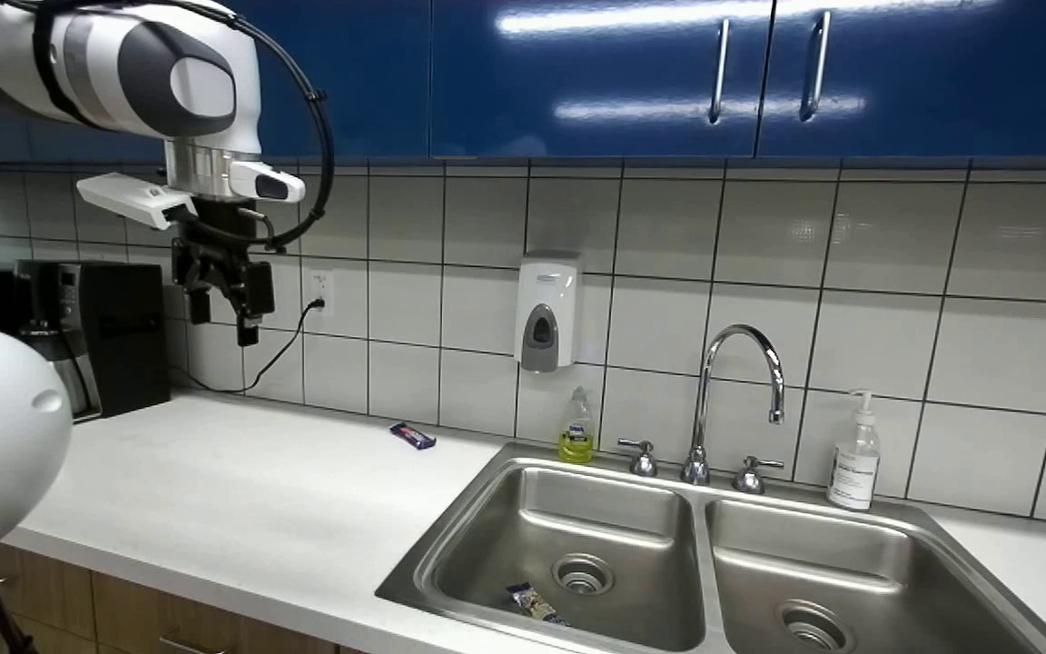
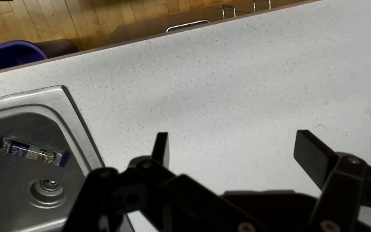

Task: Remove the packet from the sink and put it on the left side of the counter.

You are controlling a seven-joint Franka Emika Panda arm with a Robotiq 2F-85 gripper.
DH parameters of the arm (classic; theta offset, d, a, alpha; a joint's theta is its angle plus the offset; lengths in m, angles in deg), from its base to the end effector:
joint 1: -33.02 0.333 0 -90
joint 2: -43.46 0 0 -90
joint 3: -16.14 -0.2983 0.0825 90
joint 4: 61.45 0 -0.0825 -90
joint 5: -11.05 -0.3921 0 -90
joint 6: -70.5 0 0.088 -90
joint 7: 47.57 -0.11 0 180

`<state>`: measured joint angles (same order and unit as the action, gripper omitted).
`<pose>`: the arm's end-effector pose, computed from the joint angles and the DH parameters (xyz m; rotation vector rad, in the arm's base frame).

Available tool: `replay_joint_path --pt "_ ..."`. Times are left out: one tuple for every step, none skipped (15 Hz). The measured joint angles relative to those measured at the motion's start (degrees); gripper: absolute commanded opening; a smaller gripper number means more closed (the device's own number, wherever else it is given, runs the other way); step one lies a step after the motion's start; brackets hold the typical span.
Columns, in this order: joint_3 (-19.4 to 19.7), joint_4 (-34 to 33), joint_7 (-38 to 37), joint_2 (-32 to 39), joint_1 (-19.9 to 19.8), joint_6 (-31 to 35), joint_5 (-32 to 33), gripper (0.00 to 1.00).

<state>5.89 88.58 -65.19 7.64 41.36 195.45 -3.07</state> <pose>0.3695 0.1329 0.4424 -2.9680 0.1929 -0.2150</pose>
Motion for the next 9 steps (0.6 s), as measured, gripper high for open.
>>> replay_joint_path --pt "0.4 -0.2 0.0 0.0 -0.3 -0.1 0.8 1.0" --pt "0.7 -0.4 0.0 0.0 -0.7 0.0 1.5 1.0" --pt "1.0 -0.6 0.0 0.0 -1.3 0.0 2.1 1.0" --pt "1.5 -0.6 0.0 0.0 -2.0 0.3 2.8 1.0" --pt "2.0 -0.6 0.0 0.1 -2.9 0.7 3.4 1.0" --pt "2.6 -0.6 0.0 0.2 -3.9 1.1 4.2 1.0" --pt "3.2 -0.6 0.0 0.5 -5.1 1.5 5.0 1.0" --pt "4.0 -0.6 0.1 0.8 -6.2 2.0 5.7 1.0" --pt "4.8 -0.6 0.3 1.2 -7.3 2.6 6.3 1.0"
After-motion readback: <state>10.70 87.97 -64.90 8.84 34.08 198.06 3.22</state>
